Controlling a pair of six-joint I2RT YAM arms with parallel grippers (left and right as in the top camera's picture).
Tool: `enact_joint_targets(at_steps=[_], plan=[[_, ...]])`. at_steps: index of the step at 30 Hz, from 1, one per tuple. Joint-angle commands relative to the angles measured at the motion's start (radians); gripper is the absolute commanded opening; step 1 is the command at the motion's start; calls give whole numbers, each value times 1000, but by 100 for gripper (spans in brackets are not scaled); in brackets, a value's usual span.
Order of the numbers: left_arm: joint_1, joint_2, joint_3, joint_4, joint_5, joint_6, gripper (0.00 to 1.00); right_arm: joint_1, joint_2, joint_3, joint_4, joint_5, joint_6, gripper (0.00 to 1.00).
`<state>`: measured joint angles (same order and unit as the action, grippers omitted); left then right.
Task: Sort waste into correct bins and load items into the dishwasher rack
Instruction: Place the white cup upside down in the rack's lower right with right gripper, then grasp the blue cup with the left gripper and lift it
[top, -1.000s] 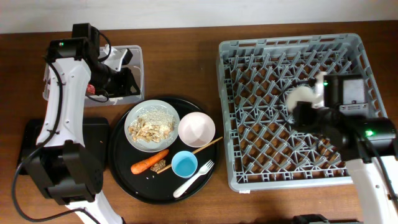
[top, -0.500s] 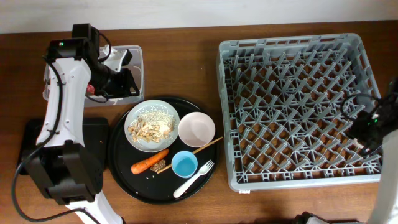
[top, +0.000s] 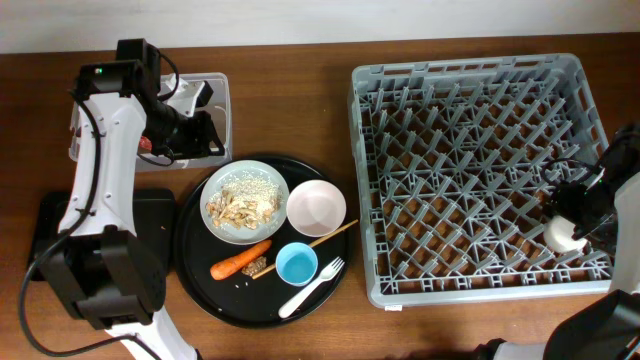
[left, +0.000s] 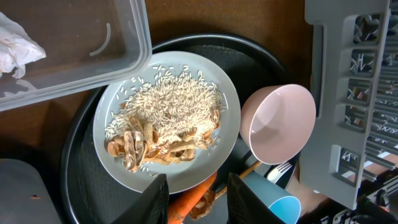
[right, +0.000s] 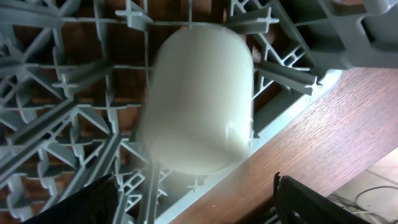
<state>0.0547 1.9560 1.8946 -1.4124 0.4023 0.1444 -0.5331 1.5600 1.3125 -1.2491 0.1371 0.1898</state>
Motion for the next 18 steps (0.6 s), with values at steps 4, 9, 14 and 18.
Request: enact_joint_targets(at_steps=[4, 9, 14, 18], plan=[[0, -2, 8, -8, -7, -5, 31, -6, -2, 26, 4, -49, 10, 86], [0, -2, 8, -47, -6, -5, 33, 16, -41, 109, -31, -328, -82, 86], [-48, -2, 4, -177, -6, -5, 38, 171, -154, 153, -18, -623, -265, 87], [-141, -2, 4, -274, -7, -5, 42, 290, -166, 152, -17, -593, -264, 88]])
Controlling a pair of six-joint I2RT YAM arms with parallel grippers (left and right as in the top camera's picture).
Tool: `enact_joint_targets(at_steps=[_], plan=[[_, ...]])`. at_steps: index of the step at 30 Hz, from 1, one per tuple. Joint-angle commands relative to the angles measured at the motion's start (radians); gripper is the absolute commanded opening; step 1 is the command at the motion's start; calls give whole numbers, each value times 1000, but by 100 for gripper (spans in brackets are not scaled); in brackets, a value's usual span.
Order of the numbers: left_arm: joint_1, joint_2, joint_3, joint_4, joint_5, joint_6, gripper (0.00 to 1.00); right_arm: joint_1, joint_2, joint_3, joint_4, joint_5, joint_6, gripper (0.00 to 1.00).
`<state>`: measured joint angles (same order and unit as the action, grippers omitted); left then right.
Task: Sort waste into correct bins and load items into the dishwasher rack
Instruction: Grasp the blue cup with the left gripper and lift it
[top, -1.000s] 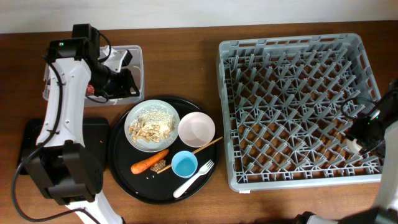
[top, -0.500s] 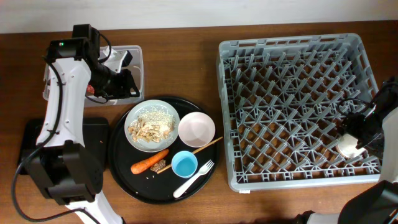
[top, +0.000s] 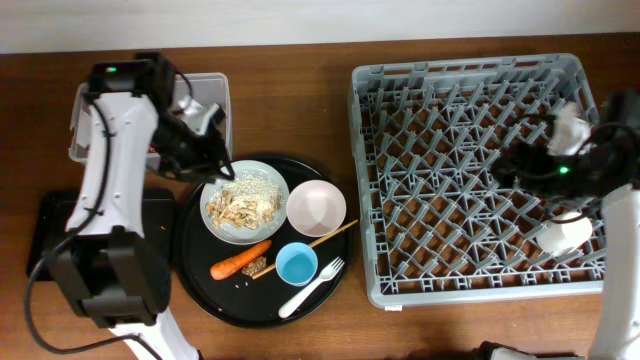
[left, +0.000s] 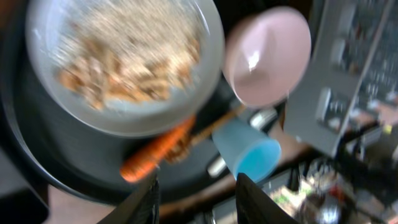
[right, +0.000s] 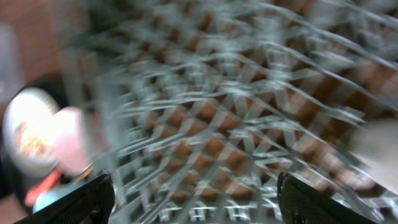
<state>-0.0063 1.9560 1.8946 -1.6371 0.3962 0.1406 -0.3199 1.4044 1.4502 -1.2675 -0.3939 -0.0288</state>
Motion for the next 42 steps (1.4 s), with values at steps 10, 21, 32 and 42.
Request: enact_joint_targets(at_steps=[10, 21, 32, 42], plan=[[-366, -17, -161, -51, -234, -237, 40, 129, -4, 14, -26, 51, -46, 88], [-508, -277, -445, 196, -366, -417, 53, 129, -4, 14, -32, 97, -46, 89], [-508, -277, -725, 483, -280, -417, 42, 129, -4, 14, -31, 96, -46, 89], [-508, -277, -732, 492, -280, -416, 0, 129, -4, 14, -31, 96, -46, 90]])
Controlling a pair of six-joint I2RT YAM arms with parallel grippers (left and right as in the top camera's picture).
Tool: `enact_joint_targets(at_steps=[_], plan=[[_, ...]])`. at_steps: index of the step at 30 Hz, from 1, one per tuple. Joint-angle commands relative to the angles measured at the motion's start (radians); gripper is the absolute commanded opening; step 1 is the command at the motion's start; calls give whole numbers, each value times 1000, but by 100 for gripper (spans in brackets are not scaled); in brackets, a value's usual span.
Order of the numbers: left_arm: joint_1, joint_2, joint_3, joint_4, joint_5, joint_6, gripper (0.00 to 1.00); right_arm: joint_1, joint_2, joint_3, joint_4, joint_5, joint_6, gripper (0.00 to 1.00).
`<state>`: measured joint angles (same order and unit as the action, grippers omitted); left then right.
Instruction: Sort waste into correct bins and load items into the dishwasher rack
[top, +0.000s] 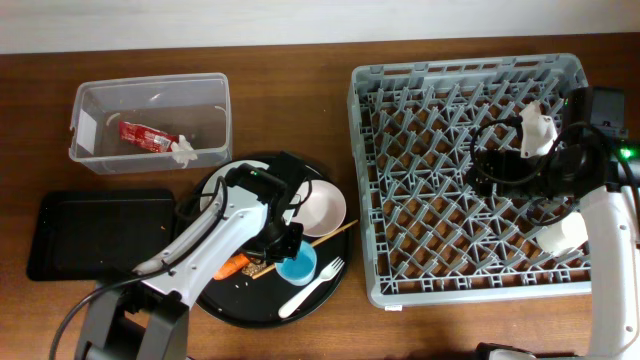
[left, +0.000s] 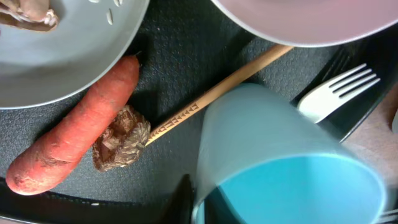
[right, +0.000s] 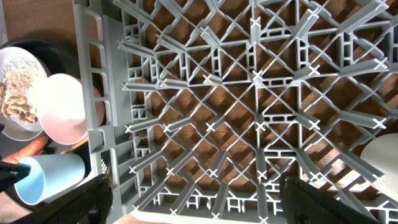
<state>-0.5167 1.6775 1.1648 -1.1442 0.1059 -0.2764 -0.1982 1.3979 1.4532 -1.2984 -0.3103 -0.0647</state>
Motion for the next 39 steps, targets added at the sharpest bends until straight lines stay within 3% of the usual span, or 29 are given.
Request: enact_joint_targets(at_steps=[1, 4, 9, 11, 15, 20, 28, 34, 39], plan=[[6, 1, 7, -3, 11, 10, 0, 7, 3, 11, 0, 12, -10, 90], [35, -7, 108, -62, 20, 46, 0, 7, 3, 11, 0, 12, -10, 90], [138, -16, 409, -150, 263, 291, 0, 8, 3, 11, 6, -29, -29, 98], [175, -16, 510, -121, 469, 455, 0, 8, 3, 11, 18, -148, -90, 98], [218, -14, 556, 88, 792, 469, 0, 8, 3, 11, 57, -515, -245, 98], [219, -2, 556, 209, 1089, 468, 0, 8, 3, 11, 58, -948, -464, 98], [219, -2, 556, 224, 1149, 448, 0, 72, 3, 11, 118, -1169, -523, 99], [219, -2, 556, 228, 1175, 446, 0, 190, 3, 11, 189, -1183, -523, 98], [219, -2, 556, 228, 1175, 446, 0, 252, 3, 11, 214, -1182, -523, 90]])
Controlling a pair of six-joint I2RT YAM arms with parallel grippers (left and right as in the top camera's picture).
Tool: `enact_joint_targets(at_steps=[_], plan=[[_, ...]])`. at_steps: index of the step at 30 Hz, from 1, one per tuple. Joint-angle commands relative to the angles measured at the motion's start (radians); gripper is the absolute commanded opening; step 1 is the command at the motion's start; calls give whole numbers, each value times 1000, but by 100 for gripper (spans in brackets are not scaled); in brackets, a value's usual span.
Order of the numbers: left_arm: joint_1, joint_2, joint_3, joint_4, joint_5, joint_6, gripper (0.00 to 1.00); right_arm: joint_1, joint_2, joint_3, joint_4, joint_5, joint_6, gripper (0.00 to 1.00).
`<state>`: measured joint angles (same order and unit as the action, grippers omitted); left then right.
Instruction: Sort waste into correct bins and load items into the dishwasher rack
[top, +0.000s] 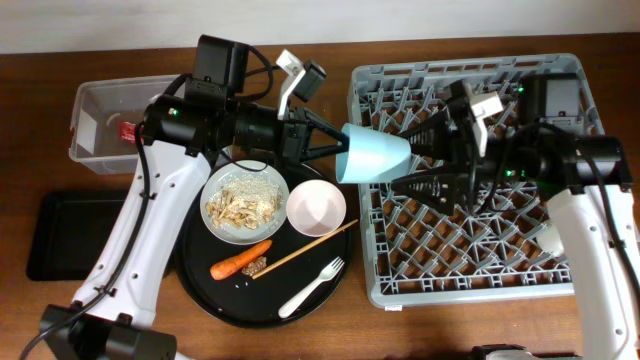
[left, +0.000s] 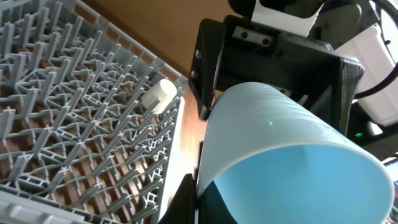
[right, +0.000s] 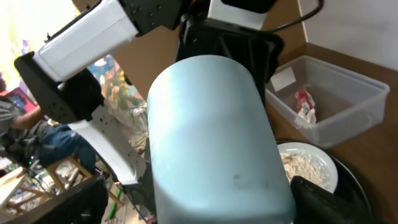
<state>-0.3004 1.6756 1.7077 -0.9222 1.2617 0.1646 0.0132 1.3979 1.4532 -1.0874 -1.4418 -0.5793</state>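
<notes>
A light blue cup (top: 375, 155) hangs sideways in the air over the left edge of the grey dishwasher rack (top: 570, 70). My left gripper (top: 338, 150) is shut on its rim, one finger inside the cup (left: 280, 143). My right gripper (top: 425, 160) faces it from the rack side, open, its fingers (top: 430, 135) spread on either side of the cup's closed end (right: 211, 137). A white cup (left: 158, 93) lies in the rack near its far corner.
The round black tray (top: 200, 270) holds a plate of rice and peels (top: 245, 205), a pink bowl (top: 316, 207), a carrot (top: 240, 262), a chopstick (top: 305, 250) and a white fork (top: 312, 285). A clear bin (top: 95, 110) and a flat black tray (top: 60, 235) stand at the left.
The blue cup was on the round tray with my left gripper shut on it. Now it is held sideways over the rack's left edge, and my right gripper has come to its closed end.
My left gripper was open beside the clear bin and my right was over the white cup in the rack. Both then moved inward, the white cup staying in the rack. The left gripper shut on the blue cup on the tray, and now holds it between both grippers.
</notes>
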Motion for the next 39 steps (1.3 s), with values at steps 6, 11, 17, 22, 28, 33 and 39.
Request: enact_joint_targets(at_steps=[6, 11, 17, 22, 28, 33, 39], plan=[[2, 0, 13, 6, 19, 5, 0, 59, 3, 11, 3, -47, -8, 63], [2, 0, 13, 6, 18, 5, 1, 59, 3, 11, 3, -47, -8, 49], [2, 0, 13, -27, -126, 5, 83, 59, 3, 11, 4, 124, 66, 44], [3, 0, 13, -179, -493, 5, 87, 58, 2, 13, -11, 715, 279, 43], [3, 0, 13, -274, -670, 6, 92, -1, 2, 54, -69, 1230, 510, 42], [2, 0, 13, -276, -702, 6, 93, -169, 3, 78, -88, 1375, 622, 42], [2, 0, 13, -276, -702, 6, 93, -407, 40, 78, -110, 1375, 645, 43]])
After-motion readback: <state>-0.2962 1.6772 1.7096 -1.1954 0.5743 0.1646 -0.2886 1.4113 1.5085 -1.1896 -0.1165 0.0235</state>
